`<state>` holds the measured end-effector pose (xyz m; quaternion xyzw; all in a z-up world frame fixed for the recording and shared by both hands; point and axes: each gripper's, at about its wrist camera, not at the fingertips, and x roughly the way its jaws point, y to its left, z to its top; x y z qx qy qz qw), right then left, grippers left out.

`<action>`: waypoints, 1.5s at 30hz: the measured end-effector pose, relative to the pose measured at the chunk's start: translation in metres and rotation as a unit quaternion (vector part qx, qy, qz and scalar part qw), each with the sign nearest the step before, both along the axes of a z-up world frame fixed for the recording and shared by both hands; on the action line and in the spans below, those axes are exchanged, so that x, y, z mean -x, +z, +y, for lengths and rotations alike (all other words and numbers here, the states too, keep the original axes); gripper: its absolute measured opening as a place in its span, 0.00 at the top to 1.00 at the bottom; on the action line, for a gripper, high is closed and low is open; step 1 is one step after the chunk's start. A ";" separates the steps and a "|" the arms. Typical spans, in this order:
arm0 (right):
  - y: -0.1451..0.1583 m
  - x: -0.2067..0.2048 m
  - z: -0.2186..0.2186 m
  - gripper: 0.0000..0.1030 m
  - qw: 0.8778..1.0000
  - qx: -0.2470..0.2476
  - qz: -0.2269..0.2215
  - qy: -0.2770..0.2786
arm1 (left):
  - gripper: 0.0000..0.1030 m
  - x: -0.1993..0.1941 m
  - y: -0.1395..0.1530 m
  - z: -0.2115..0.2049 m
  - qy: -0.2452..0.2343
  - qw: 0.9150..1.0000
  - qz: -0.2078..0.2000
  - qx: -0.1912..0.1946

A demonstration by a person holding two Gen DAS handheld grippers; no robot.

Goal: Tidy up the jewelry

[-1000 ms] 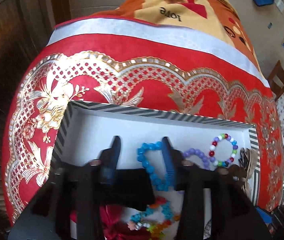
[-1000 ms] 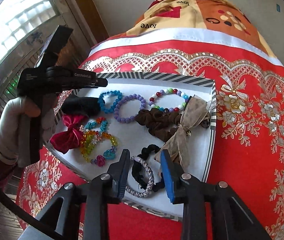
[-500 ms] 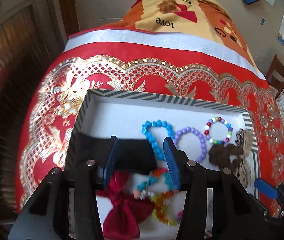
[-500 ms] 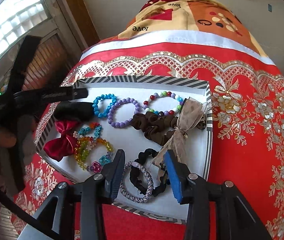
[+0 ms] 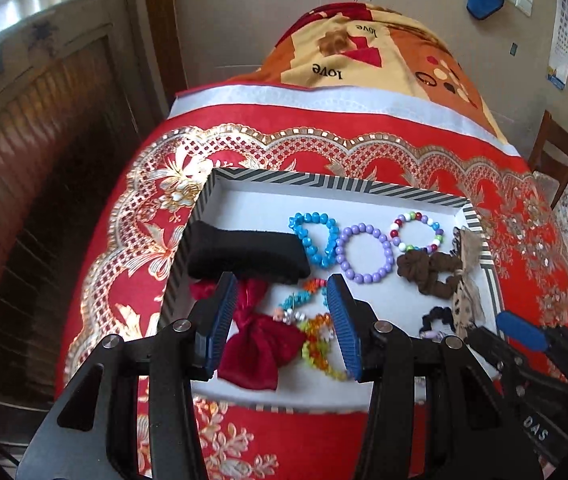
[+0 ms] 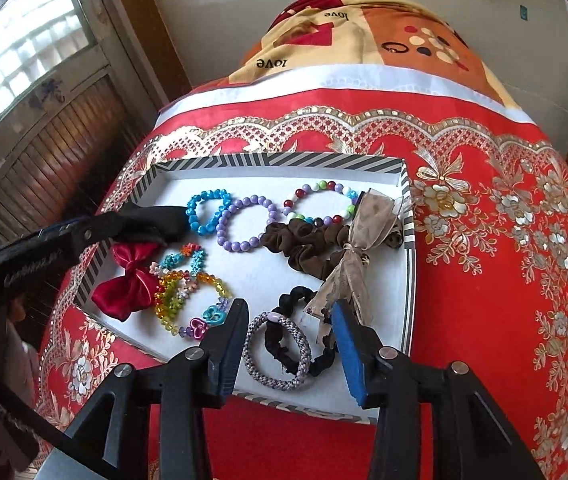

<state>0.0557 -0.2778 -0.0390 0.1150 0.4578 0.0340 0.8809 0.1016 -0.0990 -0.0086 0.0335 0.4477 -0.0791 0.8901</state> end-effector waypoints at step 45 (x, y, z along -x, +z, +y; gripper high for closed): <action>0.035 0.039 0.017 0.60 0.998 0.040 -0.048 -0.019 | 0.55 0.066 0.019 0.010 -0.001 0.999 -0.045 -0.015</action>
